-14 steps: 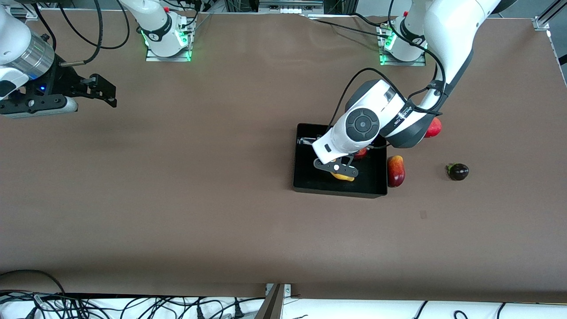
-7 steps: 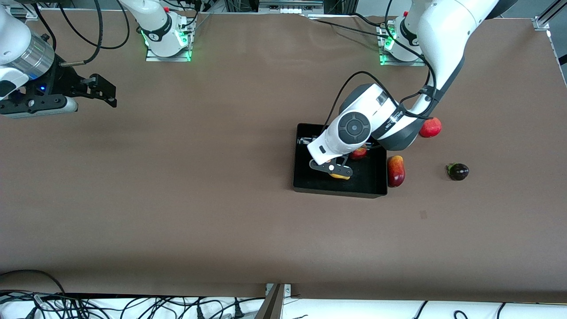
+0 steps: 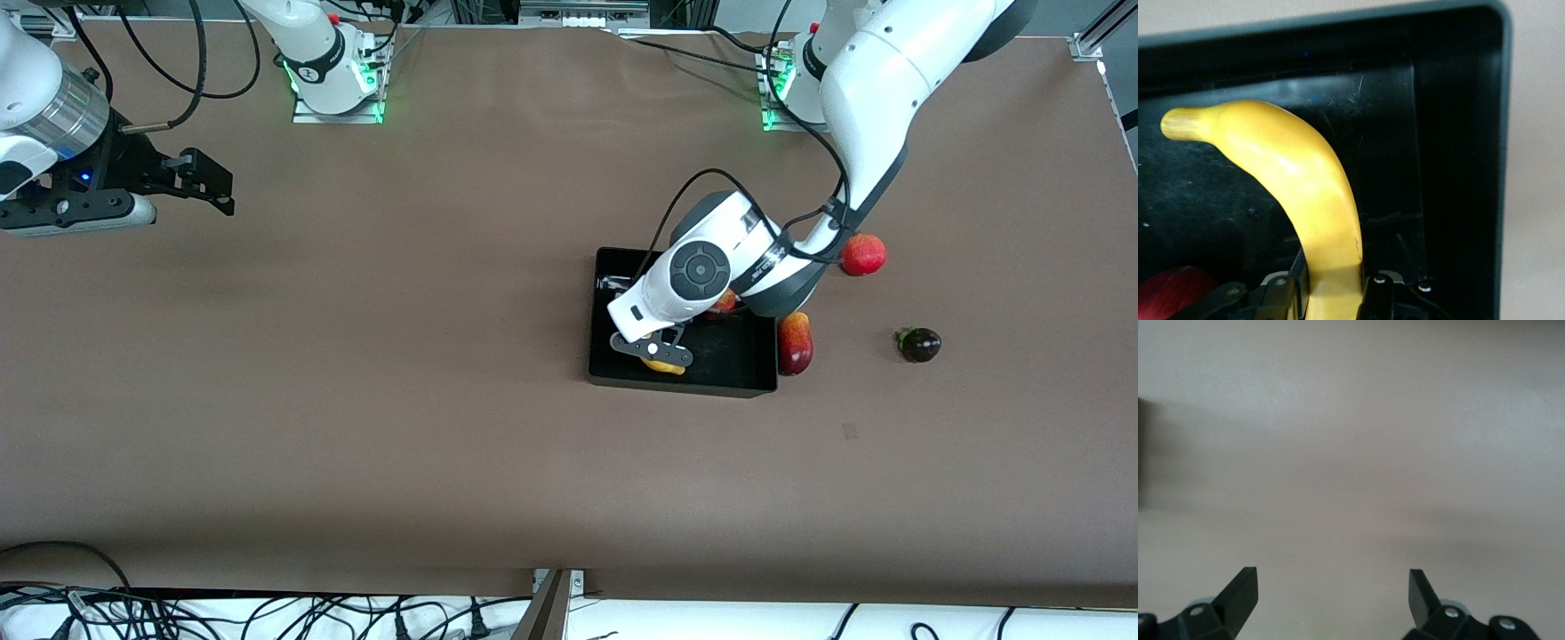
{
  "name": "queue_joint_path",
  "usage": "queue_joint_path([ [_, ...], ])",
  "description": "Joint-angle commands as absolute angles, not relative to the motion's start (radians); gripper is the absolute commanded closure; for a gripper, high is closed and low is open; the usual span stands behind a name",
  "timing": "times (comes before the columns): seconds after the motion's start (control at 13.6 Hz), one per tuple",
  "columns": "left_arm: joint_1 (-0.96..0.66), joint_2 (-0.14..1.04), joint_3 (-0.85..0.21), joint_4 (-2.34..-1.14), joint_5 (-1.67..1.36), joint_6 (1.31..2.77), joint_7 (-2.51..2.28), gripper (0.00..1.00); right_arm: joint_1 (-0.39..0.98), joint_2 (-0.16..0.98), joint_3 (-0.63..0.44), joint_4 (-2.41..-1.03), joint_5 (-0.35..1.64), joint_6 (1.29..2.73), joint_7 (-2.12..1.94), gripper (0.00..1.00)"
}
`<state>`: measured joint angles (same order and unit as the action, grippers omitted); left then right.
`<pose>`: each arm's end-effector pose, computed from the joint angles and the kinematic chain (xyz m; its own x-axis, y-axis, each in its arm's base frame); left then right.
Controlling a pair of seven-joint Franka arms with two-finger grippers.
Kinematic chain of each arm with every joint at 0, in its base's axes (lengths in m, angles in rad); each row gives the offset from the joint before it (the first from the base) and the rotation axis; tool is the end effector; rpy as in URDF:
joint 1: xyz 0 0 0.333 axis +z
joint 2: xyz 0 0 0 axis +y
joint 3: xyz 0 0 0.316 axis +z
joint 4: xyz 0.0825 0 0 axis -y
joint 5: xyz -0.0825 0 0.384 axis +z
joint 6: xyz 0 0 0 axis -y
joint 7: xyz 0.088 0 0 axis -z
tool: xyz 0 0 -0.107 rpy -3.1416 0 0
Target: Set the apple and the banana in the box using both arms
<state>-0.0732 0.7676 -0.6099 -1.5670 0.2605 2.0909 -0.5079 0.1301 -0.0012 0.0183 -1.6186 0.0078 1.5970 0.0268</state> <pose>0.5760 -0.3741 0.2428 0.9611 -0.2104 -0.1787 -0.1894 -0.9736 0.1276 0.5491 0.0829 0.6049 0.9924 0.1211 -0.0206 0.1209 -0.9926 -0.0072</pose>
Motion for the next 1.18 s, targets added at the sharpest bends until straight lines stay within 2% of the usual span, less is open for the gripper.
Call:
queue_joint_path([
  [0.0,-0.107,0.759,-0.578,-1.581,0.291,2.102,-0.546,0.9,0.126,0.005,0.025,-1.598,0.009,1.589,0.031,0.0],
  [0.07,-0.116,0.764,-0.577,-1.582,0.291,2.102,-0.58,0.24,0.126,0.005,0.025,-1.598,0.009,1.589,0.031,0.0],
  [0.15,-0.126,0.762,-0.571,-1.582,0.296,2.1,-0.613,0.0,0.126,0.005,0.025,-1.598,0.011,1.589,0.031,0.0],
  [0.37,-0.117,0.697,-0.572,-1.559,0.341,1.999,-0.623,0.0,0.126,0.005,0.025,-1.598,0.009,1.589,0.031,0.0],
  [0.81,0.017,0.532,-0.58,-1.468,0.324,1.8,-0.549,0.0,0.126,0.005,0.025,-1.598,0.009,1.589,0.031,0.0],
  [1.11,0.072,0.505,-0.581,-1.294,0.324,1.578,-0.422,0.0,0.126,0.005,0.026,-1.598,0.009,1.589,0.031,0.0],
])
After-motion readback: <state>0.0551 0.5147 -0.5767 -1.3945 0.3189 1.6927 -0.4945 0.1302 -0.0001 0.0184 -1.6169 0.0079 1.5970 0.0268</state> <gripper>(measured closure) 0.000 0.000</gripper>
